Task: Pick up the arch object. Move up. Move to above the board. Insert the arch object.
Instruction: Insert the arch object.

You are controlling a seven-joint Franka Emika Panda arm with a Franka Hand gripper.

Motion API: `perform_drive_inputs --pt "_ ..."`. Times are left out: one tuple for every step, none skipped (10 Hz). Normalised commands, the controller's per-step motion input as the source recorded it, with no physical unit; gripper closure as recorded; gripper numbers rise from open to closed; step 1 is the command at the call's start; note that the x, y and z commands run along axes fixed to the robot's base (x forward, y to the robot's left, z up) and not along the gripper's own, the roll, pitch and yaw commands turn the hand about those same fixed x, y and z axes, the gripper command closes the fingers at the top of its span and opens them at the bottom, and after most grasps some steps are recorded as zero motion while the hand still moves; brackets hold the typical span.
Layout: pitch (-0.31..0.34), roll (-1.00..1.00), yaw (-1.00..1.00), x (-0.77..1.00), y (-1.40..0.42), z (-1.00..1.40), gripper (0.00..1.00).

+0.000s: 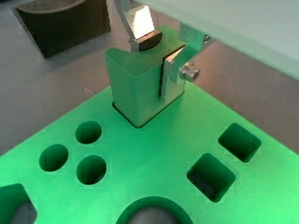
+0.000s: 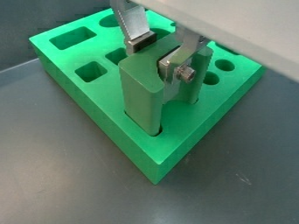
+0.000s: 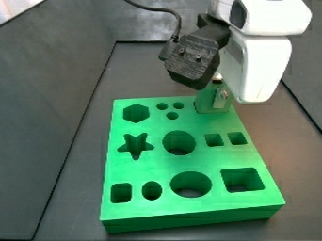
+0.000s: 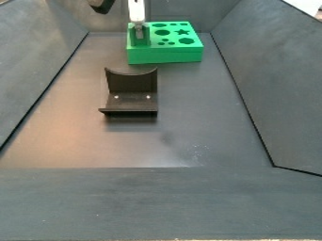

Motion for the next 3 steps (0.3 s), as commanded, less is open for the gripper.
perform_drive_inputs --pt "-0.091 0.00 0.00 0.00 0.00 -0.13 1.00" --pt "0.000 0.00 -0.01 0.00 0.00 0.00 1.00" --pt "0.000 0.00 0.00 0.00 0.00 0.00 1.00"
